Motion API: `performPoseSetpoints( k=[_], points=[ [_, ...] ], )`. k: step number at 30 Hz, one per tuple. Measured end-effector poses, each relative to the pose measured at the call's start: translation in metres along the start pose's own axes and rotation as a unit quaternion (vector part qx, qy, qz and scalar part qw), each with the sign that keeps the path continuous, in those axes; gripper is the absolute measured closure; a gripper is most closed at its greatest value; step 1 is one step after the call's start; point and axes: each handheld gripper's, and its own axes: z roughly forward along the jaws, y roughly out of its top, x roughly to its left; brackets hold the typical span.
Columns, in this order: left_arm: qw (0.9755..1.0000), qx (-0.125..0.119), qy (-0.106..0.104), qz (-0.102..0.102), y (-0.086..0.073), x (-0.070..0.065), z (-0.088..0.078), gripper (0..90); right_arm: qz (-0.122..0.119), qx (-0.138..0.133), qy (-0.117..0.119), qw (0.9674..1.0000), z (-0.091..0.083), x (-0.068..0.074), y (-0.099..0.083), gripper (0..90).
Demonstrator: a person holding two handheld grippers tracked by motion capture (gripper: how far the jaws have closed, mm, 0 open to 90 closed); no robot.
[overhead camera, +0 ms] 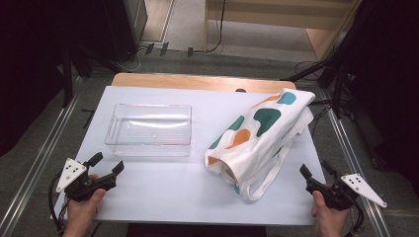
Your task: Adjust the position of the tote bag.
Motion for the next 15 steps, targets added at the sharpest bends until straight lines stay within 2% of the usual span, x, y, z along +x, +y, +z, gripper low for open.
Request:
performPoseSetpoints(
  k=[2, 4, 5, 8, 9, 10, 11, 12, 15],
  points=[
    [1.0000, 0.000, -0.005, -0.001, 0.001, -0.002, 0.001, 19.4, 0.001, 0.000, -0.002, 1.0000, -0.001, 0.000, 0.000, 17.7],
    [0.9999, -0.002, -0.015, 0.005, 0.002, -0.014, 0.005, 19.4, 0.013, -0.002, -0.002, 0.9999, -0.003, 0.002, -0.001, 20.6],
    [0.9999, -0.002, -0.015, 0.005, 0.002, -0.014, 0.005, 19.4, 0.013, -0.002, -0.002, 0.9999, -0.003, 0.002, -0.001, 20.6],
    [0.9996, -0.005, -0.024, 0.012, 0.006, -0.029, 0.007, 19.4, 0.002, -0.002, -0.005, 1.0000, -0.002, 0.009, 0.002, 25.6],
    [0.9996, -0.005, -0.024, 0.012, 0.006, -0.029, 0.007, 19.4, 0.002, -0.002, -0.005, 1.0000, -0.002, 0.009, 0.002, 25.6],
    [0.9995, -0.005, -0.027, 0.018, 0.009, -0.039, 0.009, 19.4, 0.000, -0.002, 0.000, 1.0000, -0.001, 0.013, 0.002, 28.1],
    [0.9995, -0.005, -0.027, 0.018, 0.009, -0.039, 0.009, 19.3, 0.000, -0.002, 0.000, 1.0000, -0.001, 0.013, 0.002, 28.1],
    [0.9994, -0.004, -0.021, 0.027, 0.012, -0.047, 0.010, 19.3, 0.003, 0.000, 0.009, 1.0000, 0.001, 0.017, 0.002, 32.3],
    [0.9989, -0.008, -0.029, 0.037, 0.016, -0.056, 0.011, 19.2, 0.001, 0.002, 0.019, 0.9998, 0.003, 0.022, 0.001, 35.1]
  ],
)
